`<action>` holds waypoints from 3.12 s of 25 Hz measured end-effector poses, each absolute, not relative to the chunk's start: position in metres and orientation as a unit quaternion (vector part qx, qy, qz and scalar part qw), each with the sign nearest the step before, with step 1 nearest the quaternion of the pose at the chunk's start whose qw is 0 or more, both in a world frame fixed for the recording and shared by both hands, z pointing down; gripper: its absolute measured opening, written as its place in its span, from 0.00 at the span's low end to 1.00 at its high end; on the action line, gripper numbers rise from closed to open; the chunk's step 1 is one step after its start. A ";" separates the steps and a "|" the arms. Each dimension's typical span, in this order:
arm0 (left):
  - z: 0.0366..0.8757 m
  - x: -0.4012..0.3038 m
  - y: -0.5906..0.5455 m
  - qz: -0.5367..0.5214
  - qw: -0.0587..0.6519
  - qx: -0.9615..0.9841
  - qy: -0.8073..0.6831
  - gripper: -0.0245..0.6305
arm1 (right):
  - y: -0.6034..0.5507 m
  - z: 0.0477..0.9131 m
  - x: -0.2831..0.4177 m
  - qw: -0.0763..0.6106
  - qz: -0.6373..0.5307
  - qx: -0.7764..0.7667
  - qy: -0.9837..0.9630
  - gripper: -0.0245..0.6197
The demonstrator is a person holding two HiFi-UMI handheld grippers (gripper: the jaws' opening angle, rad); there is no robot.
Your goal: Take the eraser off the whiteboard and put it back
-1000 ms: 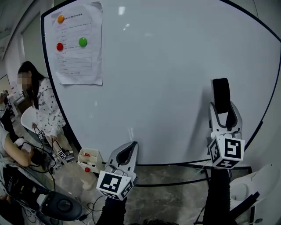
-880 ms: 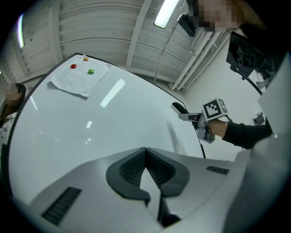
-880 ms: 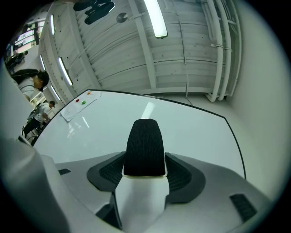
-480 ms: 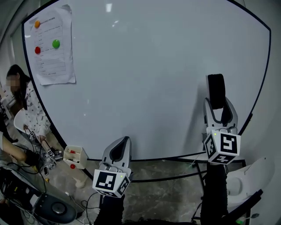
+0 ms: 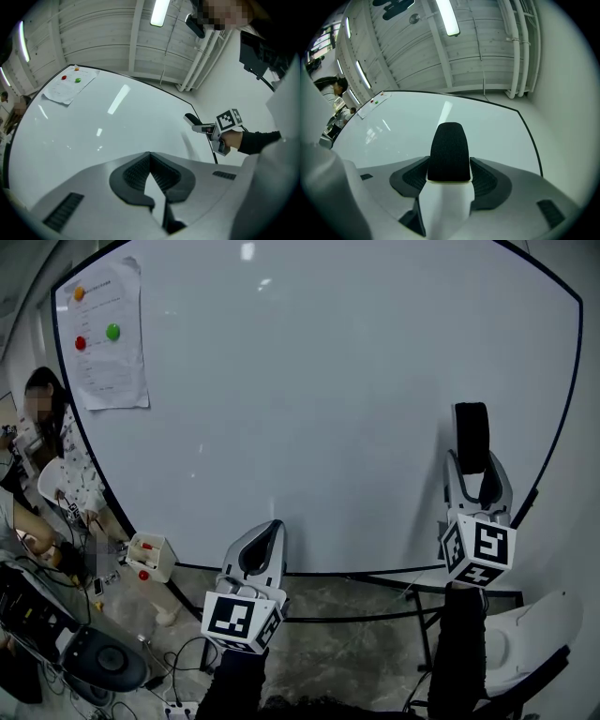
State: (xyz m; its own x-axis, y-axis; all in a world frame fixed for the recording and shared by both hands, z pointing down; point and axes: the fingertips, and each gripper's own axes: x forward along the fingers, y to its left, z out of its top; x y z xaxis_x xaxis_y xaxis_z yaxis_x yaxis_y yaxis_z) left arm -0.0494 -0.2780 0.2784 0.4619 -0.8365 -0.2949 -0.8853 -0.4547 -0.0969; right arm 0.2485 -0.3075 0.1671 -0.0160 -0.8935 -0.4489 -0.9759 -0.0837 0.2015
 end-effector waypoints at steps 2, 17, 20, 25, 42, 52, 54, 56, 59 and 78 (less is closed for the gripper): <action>0.278 -0.039 -0.275 0.104 0.121 -0.847 0.508 0.05 | -0.312 0.172 0.260 0.084 0.234 -0.699 0.671 0.47; 0.282 -0.007 -0.270 0.098 0.127 -0.827 0.539 0.05 | -0.362 0.200 0.307 0.087 0.193 -0.694 0.688 0.47; 0.287 -0.005 -0.267 0.093 0.126 -0.827 0.539 0.04 | -0.368 0.205 0.306 0.078 0.190 -0.692 0.692 0.47; 0.289 -0.007 -0.264 0.090 0.128 -0.824 0.544 0.04 | -0.373 0.207 0.306 0.074 0.184 -0.698 0.688 0.47; 0.288 -0.010 -0.261 0.099 0.120 -0.826 0.542 0.04 | -0.391 0.225 0.306 0.021 0.159 -0.704 0.692 0.47; 0.286 -0.012 -0.262 0.103 0.121 -0.827 0.540 0.04 | -0.394 0.226 0.307 0.013 0.153 -0.701 0.697 0.47; 0.285 -0.013 -0.263 0.103 0.121 -0.827 0.539 0.05 | -0.395 0.225 0.307 0.014 0.151 -0.697 0.701 0.47; 0.285 -0.012 -0.263 0.104 0.120 -0.828 0.537 0.05 | -0.395 0.225 0.308 0.016 0.148 -0.694 0.704 0.47; 0.287 -0.011 -0.264 0.104 0.118 -0.830 0.535 0.05 | -0.394 0.226 0.309 0.020 0.148 -0.692 0.706 0.47; 0.291 0.015 -0.275 0.108 0.110 -0.852 0.500 0.05 | -0.305 0.235 0.311 0.071 0.165 -0.665 0.725 0.47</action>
State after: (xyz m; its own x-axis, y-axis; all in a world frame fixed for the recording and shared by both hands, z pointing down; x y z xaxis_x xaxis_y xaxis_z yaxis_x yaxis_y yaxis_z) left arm 0.0147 -0.2746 0.2906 0.4772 -0.8285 -0.2930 -0.8757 -0.4762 -0.0797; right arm 0.3106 -0.3050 0.2346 -0.1049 -0.9408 -0.3224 -0.9877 0.0608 0.1440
